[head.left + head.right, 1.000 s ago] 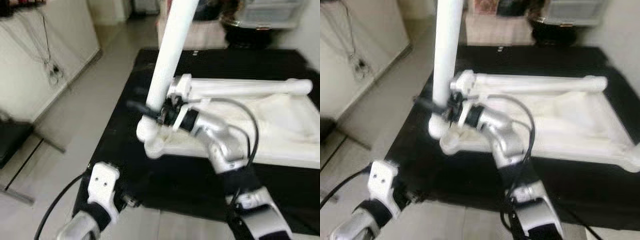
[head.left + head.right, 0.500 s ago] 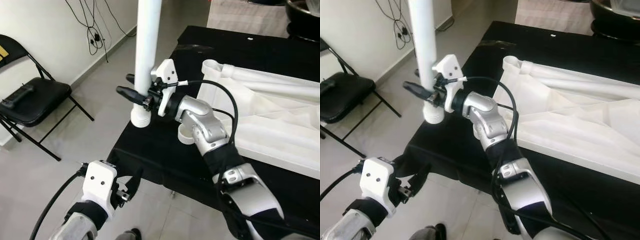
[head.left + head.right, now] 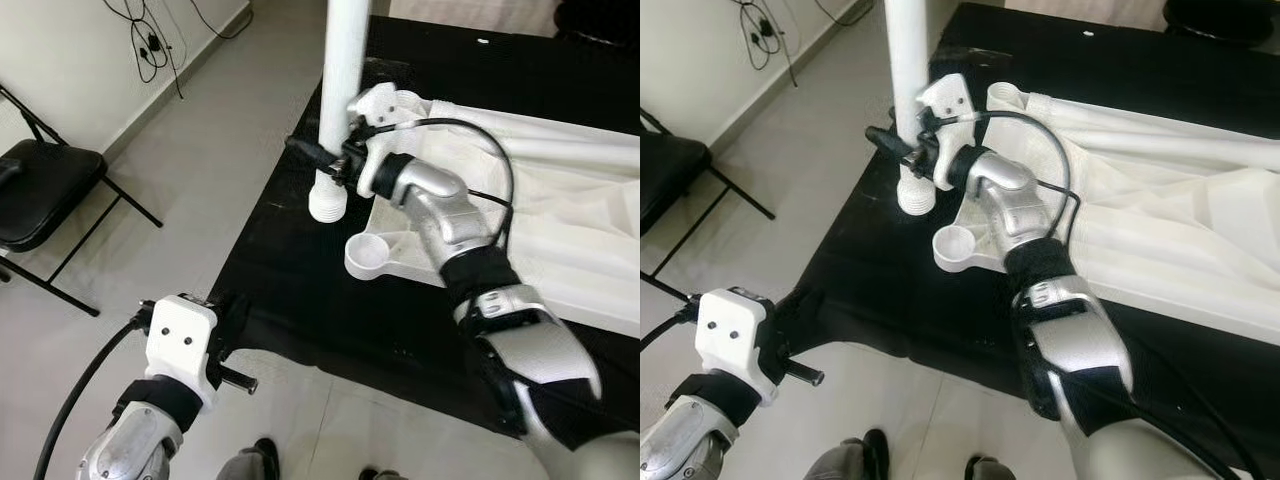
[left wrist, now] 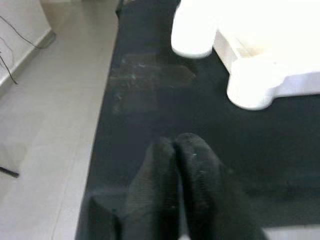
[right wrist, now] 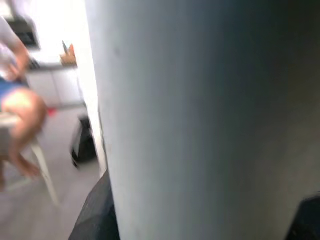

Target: Building children table

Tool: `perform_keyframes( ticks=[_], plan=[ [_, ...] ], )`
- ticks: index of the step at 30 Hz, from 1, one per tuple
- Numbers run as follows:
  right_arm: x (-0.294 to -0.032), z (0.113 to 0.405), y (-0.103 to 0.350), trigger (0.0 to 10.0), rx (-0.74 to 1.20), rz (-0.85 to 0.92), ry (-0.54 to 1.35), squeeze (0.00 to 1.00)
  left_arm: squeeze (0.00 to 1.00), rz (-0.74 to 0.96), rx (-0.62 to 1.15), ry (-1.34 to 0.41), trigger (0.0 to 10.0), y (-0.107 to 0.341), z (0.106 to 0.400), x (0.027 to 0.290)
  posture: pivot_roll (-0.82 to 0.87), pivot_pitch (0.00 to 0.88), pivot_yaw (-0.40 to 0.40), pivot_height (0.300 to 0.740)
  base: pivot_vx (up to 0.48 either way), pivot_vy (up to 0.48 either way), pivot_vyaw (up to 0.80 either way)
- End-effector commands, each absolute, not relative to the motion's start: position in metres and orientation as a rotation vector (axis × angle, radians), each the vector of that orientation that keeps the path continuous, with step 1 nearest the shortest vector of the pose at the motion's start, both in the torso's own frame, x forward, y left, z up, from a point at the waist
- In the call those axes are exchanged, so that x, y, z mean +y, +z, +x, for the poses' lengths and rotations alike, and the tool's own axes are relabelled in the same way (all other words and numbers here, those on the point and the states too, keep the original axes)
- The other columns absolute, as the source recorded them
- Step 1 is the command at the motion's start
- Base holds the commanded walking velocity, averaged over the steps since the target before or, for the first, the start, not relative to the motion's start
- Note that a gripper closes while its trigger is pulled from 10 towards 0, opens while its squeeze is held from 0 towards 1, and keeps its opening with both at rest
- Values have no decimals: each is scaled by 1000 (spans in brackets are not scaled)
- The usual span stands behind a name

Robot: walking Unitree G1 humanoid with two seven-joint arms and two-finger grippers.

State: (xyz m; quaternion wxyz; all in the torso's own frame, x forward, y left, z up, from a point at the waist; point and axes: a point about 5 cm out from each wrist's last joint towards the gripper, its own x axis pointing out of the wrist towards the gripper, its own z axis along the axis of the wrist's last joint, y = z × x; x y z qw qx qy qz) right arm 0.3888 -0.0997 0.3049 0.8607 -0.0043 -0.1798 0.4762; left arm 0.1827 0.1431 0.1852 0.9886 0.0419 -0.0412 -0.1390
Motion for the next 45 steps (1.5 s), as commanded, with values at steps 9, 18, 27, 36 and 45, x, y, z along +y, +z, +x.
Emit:
perform_keyframes(
  ticks=[9,18,27,36,45],
  plan=[
    [-100,363,301,10000,-399,-289,1299,0,0,98,-18,-312,0,175,171,142,96,307,-12,740,0,0,0],
    [-96,364,310,10000,-401,-316,1379,0,0,93,31,-392,0,169,157,137,100,312,2,740,0,0,0],
    [-114,363,334,10000,-390,-227,1516,0,0,37,45,-465,10000,168,150,127,89,321,-2,740,0,0,0],
    [-114,358,324,10000,-331,-222,1635,0,0,30,25,-484,10000,167,147,126,84,324,3,740,0,0,0],
    [-111,363,315,10000,-284,-289,1626,0,0,52,-5,-506,10000,170,142,125,93,335,13,740,0,0,0]
  ],
)
